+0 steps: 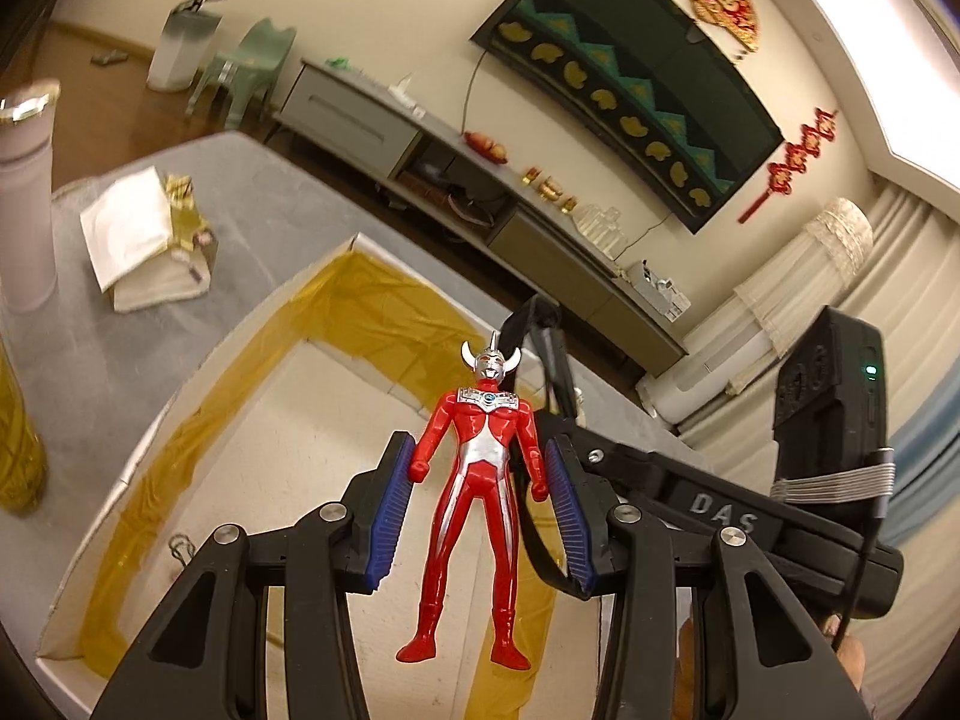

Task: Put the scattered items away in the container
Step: 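Open the right tool dropping the sunglasses while the left tool releases the figure into the box, then move both tools back toward the remaining items on the table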

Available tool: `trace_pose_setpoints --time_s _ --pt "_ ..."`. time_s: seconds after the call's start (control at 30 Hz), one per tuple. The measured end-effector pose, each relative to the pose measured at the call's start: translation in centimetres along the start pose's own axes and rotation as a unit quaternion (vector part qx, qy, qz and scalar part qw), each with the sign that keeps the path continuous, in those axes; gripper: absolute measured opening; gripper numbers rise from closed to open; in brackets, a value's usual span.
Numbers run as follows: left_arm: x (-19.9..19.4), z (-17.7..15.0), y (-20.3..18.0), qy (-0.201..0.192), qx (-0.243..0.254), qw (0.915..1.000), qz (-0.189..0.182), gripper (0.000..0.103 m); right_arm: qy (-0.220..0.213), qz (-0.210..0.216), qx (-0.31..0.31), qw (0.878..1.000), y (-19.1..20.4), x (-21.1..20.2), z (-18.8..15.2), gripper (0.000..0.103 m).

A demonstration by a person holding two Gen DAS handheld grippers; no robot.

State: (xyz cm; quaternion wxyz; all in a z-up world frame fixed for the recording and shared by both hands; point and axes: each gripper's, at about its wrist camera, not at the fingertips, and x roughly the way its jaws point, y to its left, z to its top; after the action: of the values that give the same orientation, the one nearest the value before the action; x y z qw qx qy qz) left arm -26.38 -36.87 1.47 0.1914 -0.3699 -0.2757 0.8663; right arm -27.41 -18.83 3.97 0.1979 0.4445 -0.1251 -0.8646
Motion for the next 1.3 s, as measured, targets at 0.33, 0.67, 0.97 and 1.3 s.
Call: trace_pose_setpoints --time_s 0.33,0.67,0.97,1.3 --pt "1.2 -0.7 0.6 0.019 -0.018 0.9995 0.018 0.046 0.015 0.011 0.015 1.0 -0.5 0.7 0.1 0.02" --pt "1.3 -0.8 0.6 0.025 -0.026 0.9992 0.019 0.047 0.024 0.008 0.025 0.999 -1.5 1.4 0.1 0.02" --pt "1.7 -1.0 0.3 0.035 -0.022 0.9988 0.028 0.05 0.019 0.016 0.043 0.999 -2.3 1.2 0.2 0.03" --pt "1.2 -1.0 0.5 0.027 -0.035 0.9986 0.029 0.063 0.005 0.029 0.036 0.999 -2.6 -1.1 -1.2 0.03"
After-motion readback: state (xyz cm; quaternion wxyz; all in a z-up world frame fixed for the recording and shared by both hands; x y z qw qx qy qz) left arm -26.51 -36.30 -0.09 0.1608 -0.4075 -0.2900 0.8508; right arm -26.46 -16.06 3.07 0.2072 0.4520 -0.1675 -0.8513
